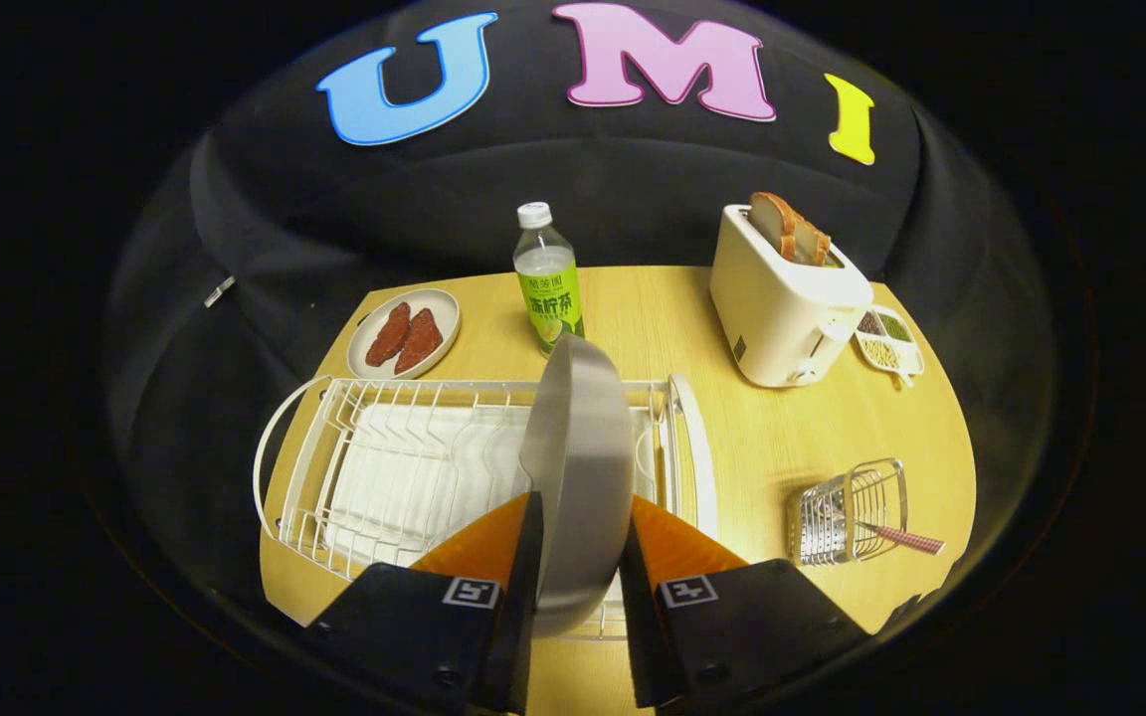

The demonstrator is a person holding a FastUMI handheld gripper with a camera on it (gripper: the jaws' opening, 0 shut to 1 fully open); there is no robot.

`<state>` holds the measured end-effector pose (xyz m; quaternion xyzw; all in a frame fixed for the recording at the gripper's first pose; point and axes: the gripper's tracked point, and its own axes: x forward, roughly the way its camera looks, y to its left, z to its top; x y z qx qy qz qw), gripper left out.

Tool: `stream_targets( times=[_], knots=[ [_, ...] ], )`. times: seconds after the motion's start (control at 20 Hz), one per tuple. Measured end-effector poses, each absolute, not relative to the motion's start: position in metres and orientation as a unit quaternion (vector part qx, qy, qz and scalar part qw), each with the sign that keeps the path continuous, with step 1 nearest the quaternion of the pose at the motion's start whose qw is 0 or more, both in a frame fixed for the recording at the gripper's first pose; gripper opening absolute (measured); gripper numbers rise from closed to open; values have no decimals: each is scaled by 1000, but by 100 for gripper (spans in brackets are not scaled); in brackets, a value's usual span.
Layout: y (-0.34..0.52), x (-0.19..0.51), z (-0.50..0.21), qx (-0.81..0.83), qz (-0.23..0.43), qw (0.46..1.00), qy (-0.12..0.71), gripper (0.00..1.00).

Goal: Take the plate from the dish rack, then take the spoon from the basket and place it into the plate.

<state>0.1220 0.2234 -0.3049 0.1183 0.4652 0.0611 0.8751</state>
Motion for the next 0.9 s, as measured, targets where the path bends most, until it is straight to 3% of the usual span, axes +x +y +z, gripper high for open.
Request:
stream_targets(
  times=[0.3,0.65,0.9],
  knots=[
    [209,137,-295,106,18,881,461,30],
    [209,168,-272,-79,33,895,438,23],
    [192,177,-263,-62,21,899,433,24]
  ],
)
